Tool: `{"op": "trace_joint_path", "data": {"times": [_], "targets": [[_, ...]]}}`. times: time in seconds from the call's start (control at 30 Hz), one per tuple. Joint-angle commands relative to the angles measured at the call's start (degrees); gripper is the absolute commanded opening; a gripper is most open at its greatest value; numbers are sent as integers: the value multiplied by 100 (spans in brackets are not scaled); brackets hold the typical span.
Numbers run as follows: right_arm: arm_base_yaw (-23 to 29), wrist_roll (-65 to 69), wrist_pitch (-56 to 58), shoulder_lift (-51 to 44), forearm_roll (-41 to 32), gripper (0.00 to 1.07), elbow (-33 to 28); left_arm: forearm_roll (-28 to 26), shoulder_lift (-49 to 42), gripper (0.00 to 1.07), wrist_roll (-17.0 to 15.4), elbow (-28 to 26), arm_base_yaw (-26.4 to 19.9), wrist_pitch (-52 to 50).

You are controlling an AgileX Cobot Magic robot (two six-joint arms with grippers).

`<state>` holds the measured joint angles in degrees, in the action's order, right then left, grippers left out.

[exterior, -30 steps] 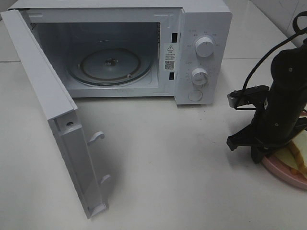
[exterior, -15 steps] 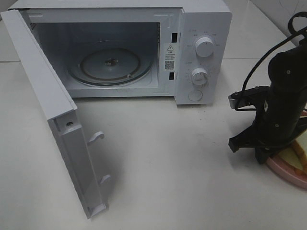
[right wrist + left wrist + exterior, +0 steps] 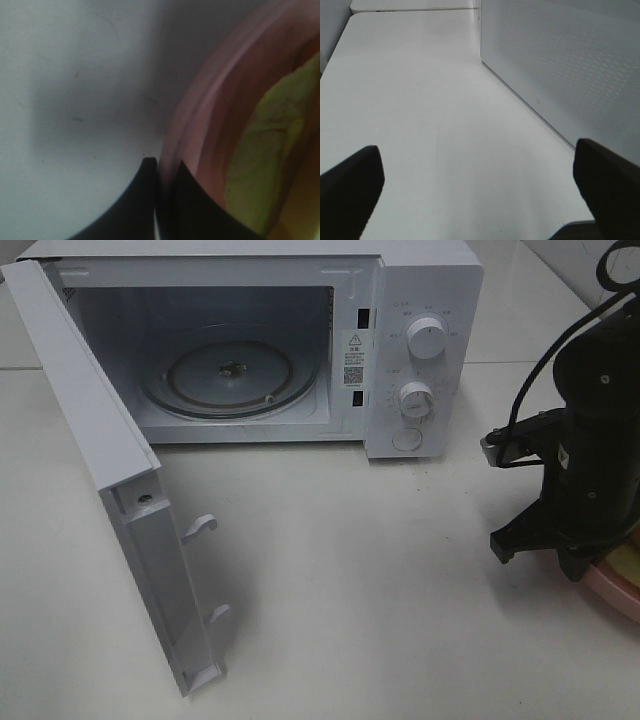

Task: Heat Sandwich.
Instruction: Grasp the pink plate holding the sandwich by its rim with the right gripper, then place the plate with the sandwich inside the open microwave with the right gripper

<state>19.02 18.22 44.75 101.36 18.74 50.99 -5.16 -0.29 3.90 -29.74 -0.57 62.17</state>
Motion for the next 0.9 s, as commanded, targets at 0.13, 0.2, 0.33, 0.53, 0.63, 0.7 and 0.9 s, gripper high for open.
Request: {"op": "trace_joint_path", "data": {"times": [0.13, 0.2, 0.33, 0.53, 0.63, 0.7, 0.9], "targets": [[252, 23, 430, -298, 143, 0, -69, -11, -132, 98, -11, 6, 34, -80], [401, 17, 470, -470, 138, 0, -160, -11, -132, 98, -11, 6, 34, -80], [527, 17, 539, -636, 132, 0, -258, -11, -132, 98, -11, 6, 34, -80], [888, 6, 665, -1049, 143, 0, -498, -11, -132, 98, -11, 6, 34, -80], [1157, -11, 773, -1289, 138, 0, -619, -11, -132, 98, -11, 6, 34, -80], [1243, -34, 785, -1358, 138, 0, -647, -11, -132, 98, -11, 6, 34, -80], [1782, -109, 865, -1719, 138, 0, -785, -11, -132, 98, -11, 6, 34, -80]]}}
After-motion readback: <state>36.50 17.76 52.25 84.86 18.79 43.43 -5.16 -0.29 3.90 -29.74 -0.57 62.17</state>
